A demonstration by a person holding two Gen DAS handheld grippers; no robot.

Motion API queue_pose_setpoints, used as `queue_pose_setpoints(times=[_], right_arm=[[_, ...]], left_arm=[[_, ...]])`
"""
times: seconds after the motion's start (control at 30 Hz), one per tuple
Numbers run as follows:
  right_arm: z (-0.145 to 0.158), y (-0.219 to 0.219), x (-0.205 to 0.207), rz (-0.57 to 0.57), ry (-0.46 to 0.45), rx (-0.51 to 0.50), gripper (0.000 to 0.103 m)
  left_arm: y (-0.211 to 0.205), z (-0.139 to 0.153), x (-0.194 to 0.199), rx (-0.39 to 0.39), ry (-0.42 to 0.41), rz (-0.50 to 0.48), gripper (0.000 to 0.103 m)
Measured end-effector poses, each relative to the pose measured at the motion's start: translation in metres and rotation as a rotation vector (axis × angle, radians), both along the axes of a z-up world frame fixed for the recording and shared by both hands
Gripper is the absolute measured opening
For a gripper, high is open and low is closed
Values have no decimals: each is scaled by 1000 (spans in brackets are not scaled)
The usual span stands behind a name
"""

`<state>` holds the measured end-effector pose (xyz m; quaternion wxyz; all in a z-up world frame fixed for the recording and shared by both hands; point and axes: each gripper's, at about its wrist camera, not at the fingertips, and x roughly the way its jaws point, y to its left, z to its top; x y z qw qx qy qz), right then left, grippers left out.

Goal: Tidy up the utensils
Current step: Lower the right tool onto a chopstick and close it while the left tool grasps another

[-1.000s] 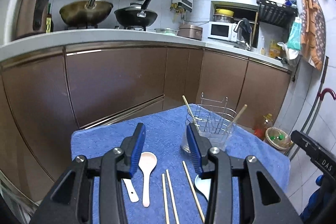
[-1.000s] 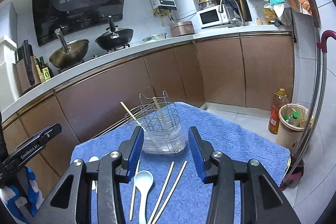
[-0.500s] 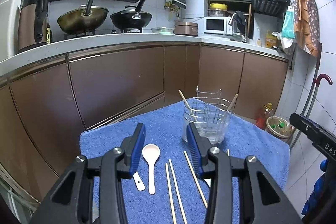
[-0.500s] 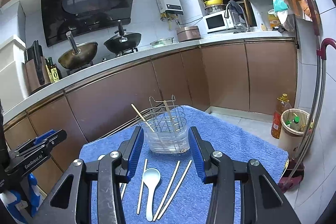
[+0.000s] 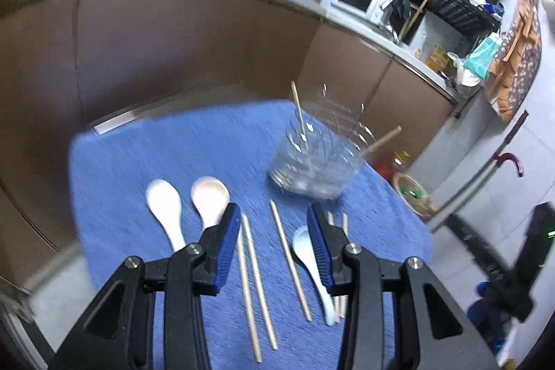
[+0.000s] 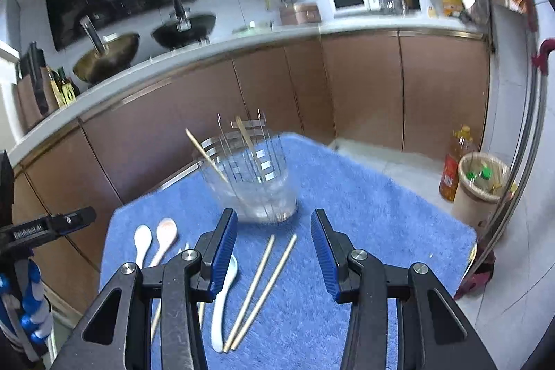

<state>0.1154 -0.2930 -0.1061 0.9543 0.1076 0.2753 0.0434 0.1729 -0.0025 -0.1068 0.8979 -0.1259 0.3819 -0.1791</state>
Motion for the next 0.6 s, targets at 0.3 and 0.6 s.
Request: queue_pose_setpoints(times=[0.3, 0.6], right_arm=[[-46, -1, 38, 83, 191, 51, 35], [-70, -3, 53, 98, 269, 46, 33]], left_arm=[[-28, -64, 65, -27, 292, -109, 25], [-38, -114, 107, -25, 442, -79, 13]])
